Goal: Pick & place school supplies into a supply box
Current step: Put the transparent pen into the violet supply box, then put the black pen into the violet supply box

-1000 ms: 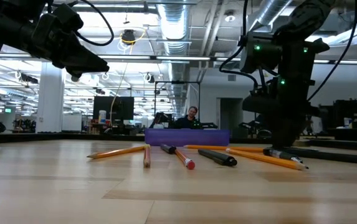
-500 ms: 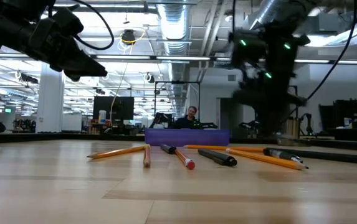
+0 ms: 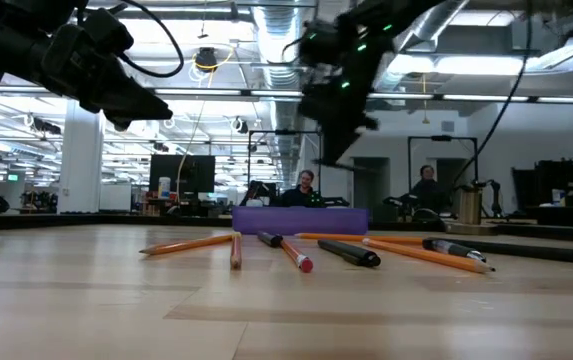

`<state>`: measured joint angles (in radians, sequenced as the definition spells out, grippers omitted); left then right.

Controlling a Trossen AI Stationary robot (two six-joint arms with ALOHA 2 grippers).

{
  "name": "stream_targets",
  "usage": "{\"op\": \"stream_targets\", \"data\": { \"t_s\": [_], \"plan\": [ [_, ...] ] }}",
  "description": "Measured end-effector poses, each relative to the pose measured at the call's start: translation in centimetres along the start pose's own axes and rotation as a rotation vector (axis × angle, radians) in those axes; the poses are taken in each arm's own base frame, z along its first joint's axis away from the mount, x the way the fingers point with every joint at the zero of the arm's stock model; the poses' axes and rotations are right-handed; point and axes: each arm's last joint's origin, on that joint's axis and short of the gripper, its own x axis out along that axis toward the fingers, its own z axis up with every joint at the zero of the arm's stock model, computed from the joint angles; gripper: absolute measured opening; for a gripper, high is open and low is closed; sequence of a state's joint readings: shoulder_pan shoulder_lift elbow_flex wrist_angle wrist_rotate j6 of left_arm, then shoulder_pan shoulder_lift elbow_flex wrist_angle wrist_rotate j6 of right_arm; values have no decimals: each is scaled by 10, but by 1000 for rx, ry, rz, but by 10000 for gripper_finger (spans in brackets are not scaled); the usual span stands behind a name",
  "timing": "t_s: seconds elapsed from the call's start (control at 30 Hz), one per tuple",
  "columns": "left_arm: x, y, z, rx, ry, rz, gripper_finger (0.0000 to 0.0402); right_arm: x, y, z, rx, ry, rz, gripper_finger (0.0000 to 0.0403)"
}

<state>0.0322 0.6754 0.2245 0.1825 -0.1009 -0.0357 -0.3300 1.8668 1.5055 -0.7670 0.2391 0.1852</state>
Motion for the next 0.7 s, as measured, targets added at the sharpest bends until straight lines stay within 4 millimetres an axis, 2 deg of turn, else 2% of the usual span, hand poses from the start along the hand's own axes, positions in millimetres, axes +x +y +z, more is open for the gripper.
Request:
{"op": "stream_targets", "data": {
  "t_s": [0.13, 0.23, 0.33, 0.57, 0.7],
  "plan": [
    [0, 0, 0, 0, 1, -9, 106, 31, 10, 23, -142, 42, 63, 8],
    [0, 0, 0, 1, 1, -11, 106, 44, 17, 36, -210, 50, 71, 19],
    [0, 0, 0, 1, 1, -12, 106, 54, 21, 42, -245, 89, 76, 49],
    [0, 0, -1, 14, 8, -12, 106, 52, 20, 44, -257, 146, 78, 146],
    [0, 0, -1, 18, 10, -12, 106, 32, 16, 40, -199, 181, 64, 188]
  ]
}}
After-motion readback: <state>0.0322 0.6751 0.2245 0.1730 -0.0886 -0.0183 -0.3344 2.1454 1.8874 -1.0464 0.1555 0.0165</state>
